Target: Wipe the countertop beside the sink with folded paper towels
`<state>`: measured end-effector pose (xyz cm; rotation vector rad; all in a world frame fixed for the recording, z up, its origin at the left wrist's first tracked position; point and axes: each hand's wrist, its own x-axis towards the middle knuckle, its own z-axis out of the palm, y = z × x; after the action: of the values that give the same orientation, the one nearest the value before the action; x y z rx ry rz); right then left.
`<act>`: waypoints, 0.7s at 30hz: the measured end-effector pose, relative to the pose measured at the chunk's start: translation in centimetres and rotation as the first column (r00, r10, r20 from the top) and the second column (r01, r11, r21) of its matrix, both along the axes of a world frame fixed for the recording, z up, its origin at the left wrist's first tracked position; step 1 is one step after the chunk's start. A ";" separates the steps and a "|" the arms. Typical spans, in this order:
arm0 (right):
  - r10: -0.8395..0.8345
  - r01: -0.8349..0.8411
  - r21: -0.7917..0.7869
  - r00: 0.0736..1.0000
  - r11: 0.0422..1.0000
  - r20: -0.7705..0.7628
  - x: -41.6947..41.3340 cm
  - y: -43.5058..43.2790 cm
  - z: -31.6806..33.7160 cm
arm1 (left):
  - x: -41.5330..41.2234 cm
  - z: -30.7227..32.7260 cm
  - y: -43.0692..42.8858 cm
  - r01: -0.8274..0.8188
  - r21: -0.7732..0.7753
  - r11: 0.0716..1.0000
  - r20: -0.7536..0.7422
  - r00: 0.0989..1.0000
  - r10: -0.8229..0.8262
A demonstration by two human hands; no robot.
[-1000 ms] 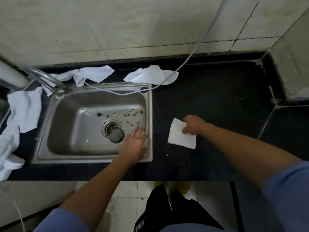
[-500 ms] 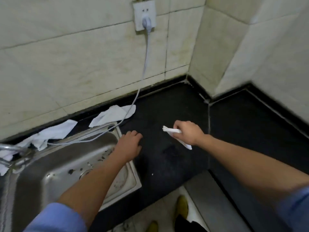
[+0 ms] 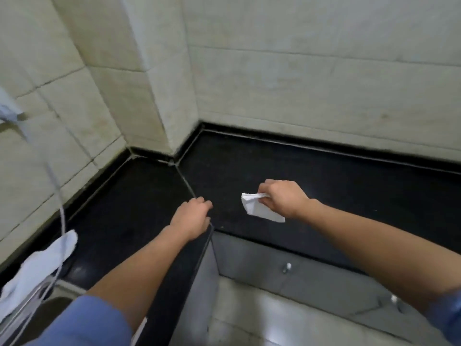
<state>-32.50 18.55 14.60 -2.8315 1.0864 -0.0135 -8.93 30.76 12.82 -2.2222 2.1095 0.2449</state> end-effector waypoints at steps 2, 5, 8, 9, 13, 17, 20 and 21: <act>-0.108 0.108 -0.026 0.994 0.994 0.005 -6.4 0.0 0.5 | -5.0 0.7 -2.8 0.104 -0.012 0.994 0.033 0.994 -0.104; -0.262 0.262 -0.054 0.965 0.964 0.016 -16.5 0.3 1.0 | -13.5 1.4 -6.5 0.258 -0.035 0.966 0.054 0.965 -0.256; -0.385 0.385 -0.097 0.923 0.918 0.018 -27.0 1.3 1.0 | -23.3 1.8 -9.4 0.389 -0.061 0.919 0.041 0.921 -0.387; -0.419 0.418 -0.105 0.908 0.902 0.012 -30.6 1.8 1.0 | -26.9 1.8 -10.1 0.425 -0.064 0.903 0.033 0.905 -0.424; -0.530 0.520 -0.149 0.847 0.841 -0.038 -44.3 3.9 1.1 | -41.4 1.6 -11.9 0.568 -0.091 0.818 0.019 0.822 -0.569; -0.639 0.621 -0.180 0.766 0.763 -0.066 -55.7 6.6 1.4 | -53.7 1.9 -12.4 0.704 -0.107 0.702 0.014 0.707 -0.707; -0.709 0.678 -0.238 0.702 0.696 -0.074 -62.4 8.3 1.3 | -61.3 2.3 -13.4 0.786 -0.108 0.609 0.029 0.615 -0.788; -0.731 0.699 -0.247 0.679 0.671 -0.065 -64.4 8.8 1.2 | -63.8 2.4 -13.9 0.810 -0.107 0.577 0.035 0.583 -0.812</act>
<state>-96.95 27.32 15.82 -2.3588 2.2966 0.0409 -72.69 16.88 15.23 -1.0217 2.9274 0.0734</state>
